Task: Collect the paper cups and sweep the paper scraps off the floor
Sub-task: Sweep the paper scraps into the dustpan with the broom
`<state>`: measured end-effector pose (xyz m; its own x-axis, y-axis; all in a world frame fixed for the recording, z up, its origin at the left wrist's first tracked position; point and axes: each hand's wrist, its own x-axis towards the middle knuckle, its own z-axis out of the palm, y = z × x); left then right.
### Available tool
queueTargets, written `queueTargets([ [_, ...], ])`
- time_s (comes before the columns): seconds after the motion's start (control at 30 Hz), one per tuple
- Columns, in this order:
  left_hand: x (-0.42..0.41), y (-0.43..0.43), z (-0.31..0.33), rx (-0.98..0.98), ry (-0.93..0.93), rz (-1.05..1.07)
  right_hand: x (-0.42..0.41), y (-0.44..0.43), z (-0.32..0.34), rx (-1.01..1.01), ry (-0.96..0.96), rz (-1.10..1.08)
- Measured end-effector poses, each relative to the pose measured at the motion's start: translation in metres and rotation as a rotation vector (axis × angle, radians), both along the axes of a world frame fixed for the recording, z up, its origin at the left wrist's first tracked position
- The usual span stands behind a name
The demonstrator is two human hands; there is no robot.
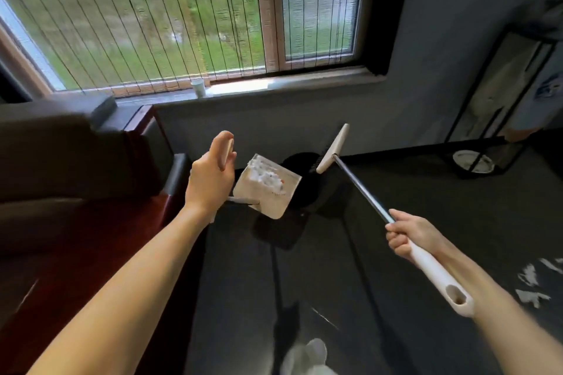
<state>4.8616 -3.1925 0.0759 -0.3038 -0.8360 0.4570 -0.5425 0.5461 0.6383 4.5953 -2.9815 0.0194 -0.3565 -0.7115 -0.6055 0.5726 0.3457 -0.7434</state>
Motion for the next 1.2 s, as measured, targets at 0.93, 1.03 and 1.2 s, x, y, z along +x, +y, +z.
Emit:
queueTargets([
  [0.93, -0.213, -0.231, -0.061, 0.358, -0.752, -0.792, -0.097, -0.211, 0.019, 0.02, 0.001, -0.304],
  [1.03, -0.215, -0.22, -0.065, 0.385, -0.857, -0.861, -0.098, -0.21, 0.017, 0.029, 0.007, -0.31],
  [1.2, -0.223, -0.207, -0.079, 0.393, -0.99, -0.843, -0.096, -0.207, 0.011, 0.033, -0.013, -0.331],
])
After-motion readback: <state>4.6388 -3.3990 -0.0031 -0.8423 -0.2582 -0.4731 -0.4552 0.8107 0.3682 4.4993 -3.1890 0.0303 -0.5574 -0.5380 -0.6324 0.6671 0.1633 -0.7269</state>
